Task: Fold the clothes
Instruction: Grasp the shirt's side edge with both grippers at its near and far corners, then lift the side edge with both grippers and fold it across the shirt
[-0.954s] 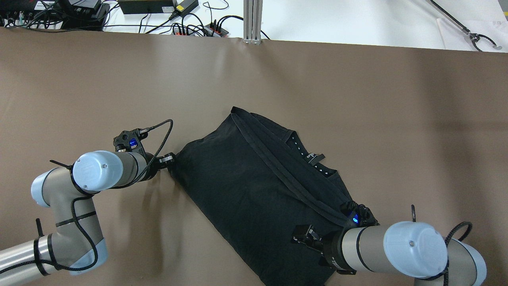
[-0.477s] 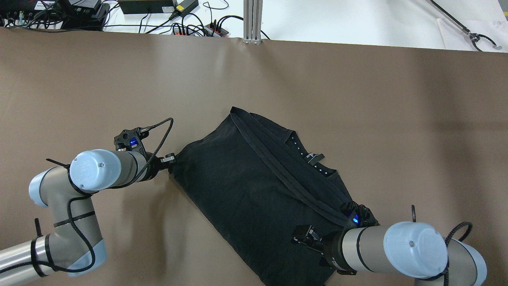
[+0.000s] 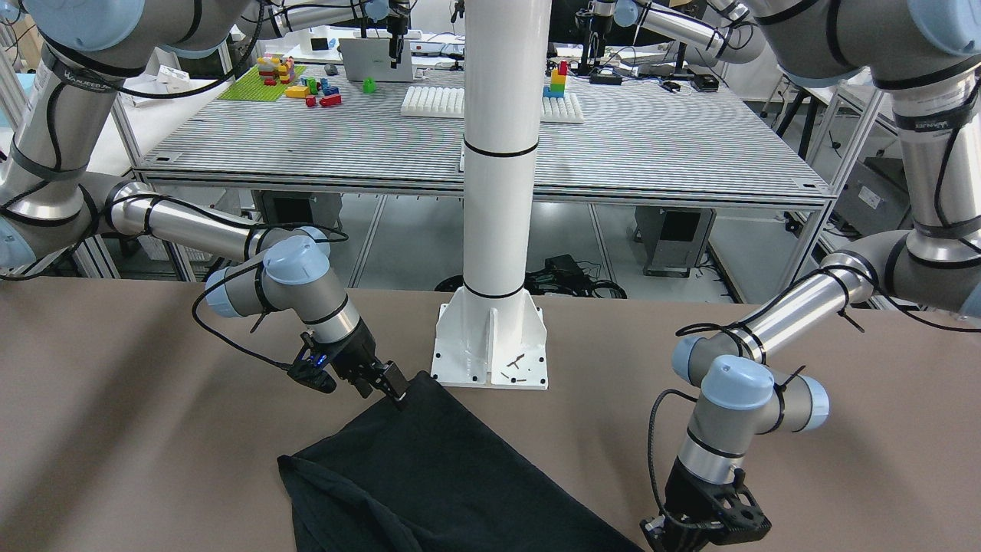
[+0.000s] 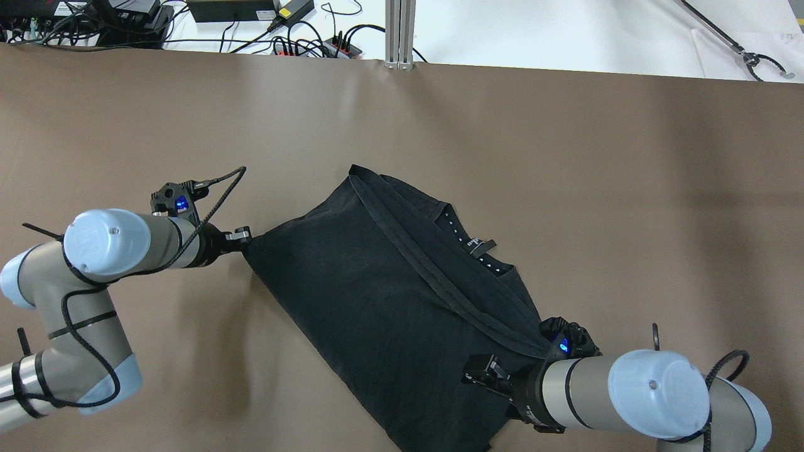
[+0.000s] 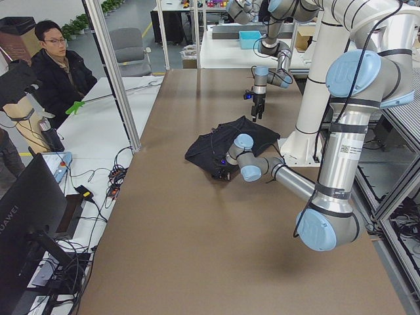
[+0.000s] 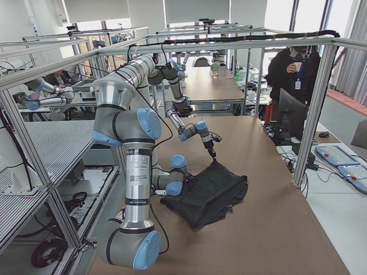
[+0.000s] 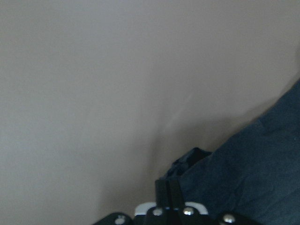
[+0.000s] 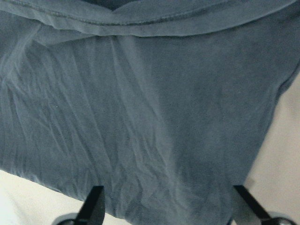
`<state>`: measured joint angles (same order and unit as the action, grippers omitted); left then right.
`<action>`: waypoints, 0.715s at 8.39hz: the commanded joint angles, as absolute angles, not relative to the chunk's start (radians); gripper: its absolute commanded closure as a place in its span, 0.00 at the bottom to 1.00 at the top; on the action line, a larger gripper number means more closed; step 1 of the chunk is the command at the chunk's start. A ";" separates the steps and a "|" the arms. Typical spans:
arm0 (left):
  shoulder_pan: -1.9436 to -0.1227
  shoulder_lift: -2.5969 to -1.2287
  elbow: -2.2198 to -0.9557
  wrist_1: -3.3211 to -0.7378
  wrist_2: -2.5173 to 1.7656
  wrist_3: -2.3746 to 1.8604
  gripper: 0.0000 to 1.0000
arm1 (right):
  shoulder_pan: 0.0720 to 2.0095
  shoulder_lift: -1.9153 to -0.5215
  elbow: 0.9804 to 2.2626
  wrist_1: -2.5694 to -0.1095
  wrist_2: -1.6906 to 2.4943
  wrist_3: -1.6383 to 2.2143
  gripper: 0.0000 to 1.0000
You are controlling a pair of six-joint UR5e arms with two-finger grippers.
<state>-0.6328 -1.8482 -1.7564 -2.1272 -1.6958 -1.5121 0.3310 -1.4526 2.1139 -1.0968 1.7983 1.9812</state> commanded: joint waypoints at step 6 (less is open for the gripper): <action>-0.901 -2.687 -0.744 -2.233 -1.809 -1.322 1.00 | 0.357 -1.457 2.108 -1.098 1.738 1.979 0.05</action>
